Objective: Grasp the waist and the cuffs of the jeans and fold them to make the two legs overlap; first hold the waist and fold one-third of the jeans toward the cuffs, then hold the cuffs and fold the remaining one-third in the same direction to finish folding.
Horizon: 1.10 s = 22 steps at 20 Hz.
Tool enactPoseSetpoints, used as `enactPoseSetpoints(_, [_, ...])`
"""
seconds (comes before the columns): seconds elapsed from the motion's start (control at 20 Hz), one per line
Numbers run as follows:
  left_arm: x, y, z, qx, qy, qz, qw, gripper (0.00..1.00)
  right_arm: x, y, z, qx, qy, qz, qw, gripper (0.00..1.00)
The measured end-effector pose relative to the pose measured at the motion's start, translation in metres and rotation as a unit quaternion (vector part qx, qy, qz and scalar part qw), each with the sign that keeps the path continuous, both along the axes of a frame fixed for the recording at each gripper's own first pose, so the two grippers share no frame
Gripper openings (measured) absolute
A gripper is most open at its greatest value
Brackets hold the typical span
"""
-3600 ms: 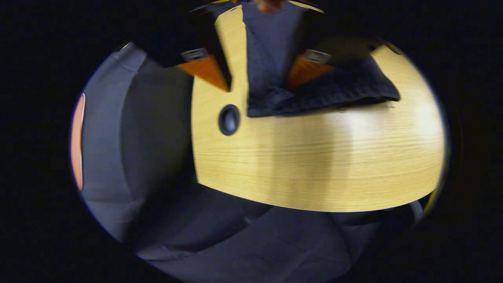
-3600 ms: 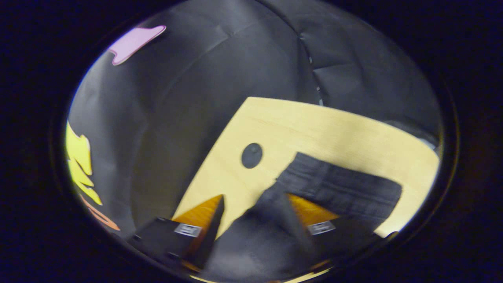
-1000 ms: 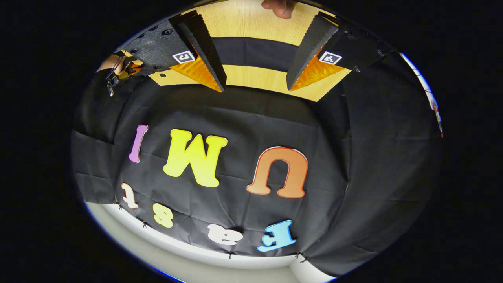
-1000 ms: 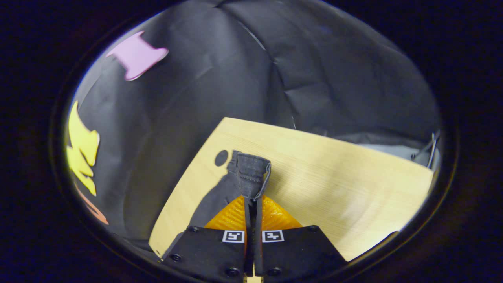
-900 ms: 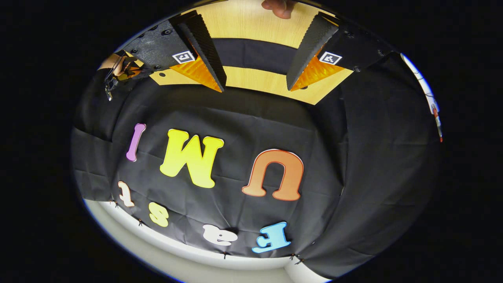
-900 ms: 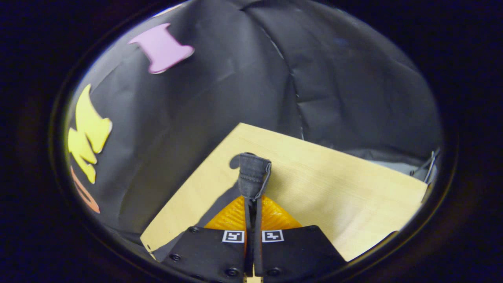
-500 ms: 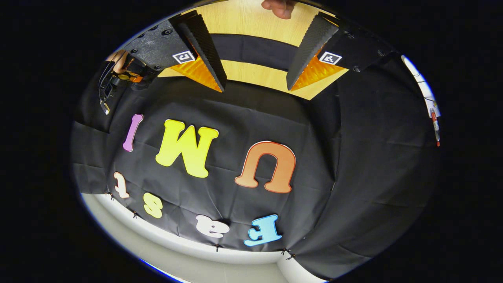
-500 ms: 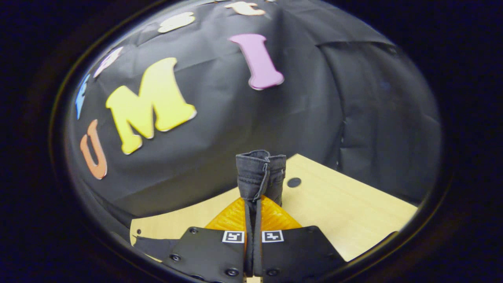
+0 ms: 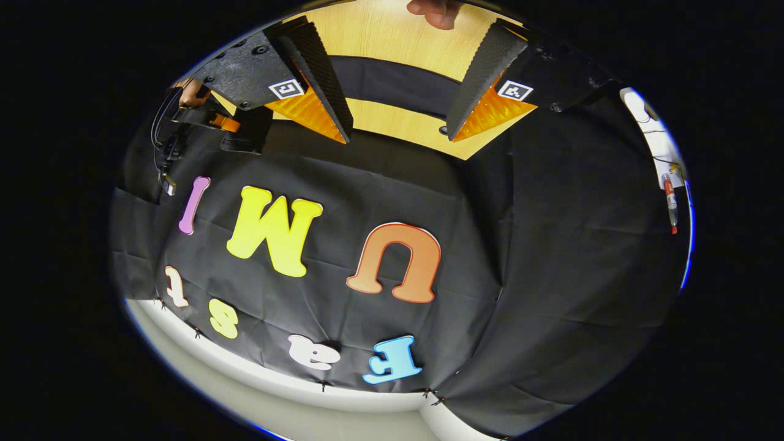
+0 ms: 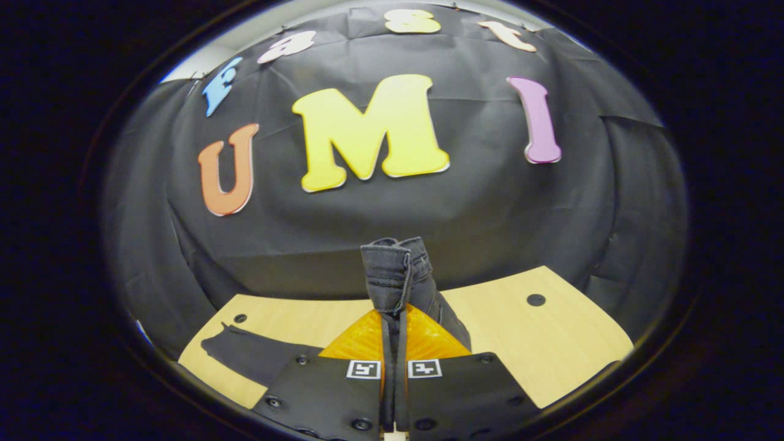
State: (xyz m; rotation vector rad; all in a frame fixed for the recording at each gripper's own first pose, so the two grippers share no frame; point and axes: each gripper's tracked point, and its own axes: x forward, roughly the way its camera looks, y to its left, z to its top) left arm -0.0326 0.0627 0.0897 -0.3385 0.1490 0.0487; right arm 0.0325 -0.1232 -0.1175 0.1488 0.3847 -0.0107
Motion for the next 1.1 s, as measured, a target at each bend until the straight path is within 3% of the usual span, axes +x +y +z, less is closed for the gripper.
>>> enactPoseSetpoints(0.4, [-0.011,0.027,-0.02,-0.036,0.017,0.039,0.998,0.99,-0.007,0.08,-0.081,-0.046,0.077,0.085,0.992,0.01])
enactPoseSetpoints(0.6, [-0.015,0.038,-0.021,-0.039,0.021,0.051,0.998,0.99,-0.022,0.119,-0.15,-0.084,0.14,0.121,0.979,0.01])
enactPoseSetpoints(0.8, [-0.013,0.042,-0.023,-0.042,0.023,0.056,0.997,0.99,-0.038,0.123,-0.197,-0.11,0.182,0.148,0.966,0.01])
enactPoseSetpoints(1.0, [-0.011,0.043,-0.023,-0.045,0.02,0.055,0.997,0.99,-0.04,0.124,-0.201,-0.124,0.168,0.157,0.965,0.0])
enactPoseSetpoints(1.1, [-0.01,0.042,-0.024,-0.048,0.021,0.053,0.997,0.99,-0.039,0.126,-0.202,-0.152,0.139,0.173,0.963,0.11])
